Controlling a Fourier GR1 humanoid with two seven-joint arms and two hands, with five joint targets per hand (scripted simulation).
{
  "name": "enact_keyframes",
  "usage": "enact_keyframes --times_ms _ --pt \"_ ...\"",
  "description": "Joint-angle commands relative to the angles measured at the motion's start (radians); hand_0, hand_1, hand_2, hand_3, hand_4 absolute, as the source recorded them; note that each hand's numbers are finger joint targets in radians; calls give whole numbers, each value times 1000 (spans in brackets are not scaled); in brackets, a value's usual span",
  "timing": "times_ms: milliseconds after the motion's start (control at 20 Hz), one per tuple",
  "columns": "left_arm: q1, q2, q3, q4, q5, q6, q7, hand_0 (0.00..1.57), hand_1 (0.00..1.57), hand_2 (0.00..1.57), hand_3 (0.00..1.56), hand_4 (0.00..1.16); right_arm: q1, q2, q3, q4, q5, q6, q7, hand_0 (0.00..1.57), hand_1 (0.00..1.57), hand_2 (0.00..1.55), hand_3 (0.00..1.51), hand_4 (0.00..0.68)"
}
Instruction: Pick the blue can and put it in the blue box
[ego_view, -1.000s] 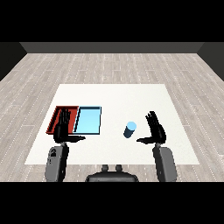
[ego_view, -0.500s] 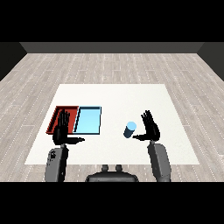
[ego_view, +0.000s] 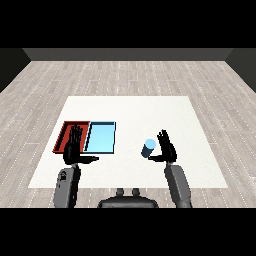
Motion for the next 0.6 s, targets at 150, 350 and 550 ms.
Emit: enact_keyframes --times_ms 150,350,550 --pt "10 -7 -19 -11 -17 12 8 0 0 0 0 0 -54 6 27 153 -15 -32 -80 0 0 0 0 0" --pt "-22 39 32 28 26 -28 18 0 0 0 0 0 -26 -5 32 145 -38 3 -77 0 0 0 0 0" --pt "28 -22 -24 40 -31 11 -50 0 0 0 0 0 -132 6 89 208 -64 -95 -88 0 0 0 0 0"
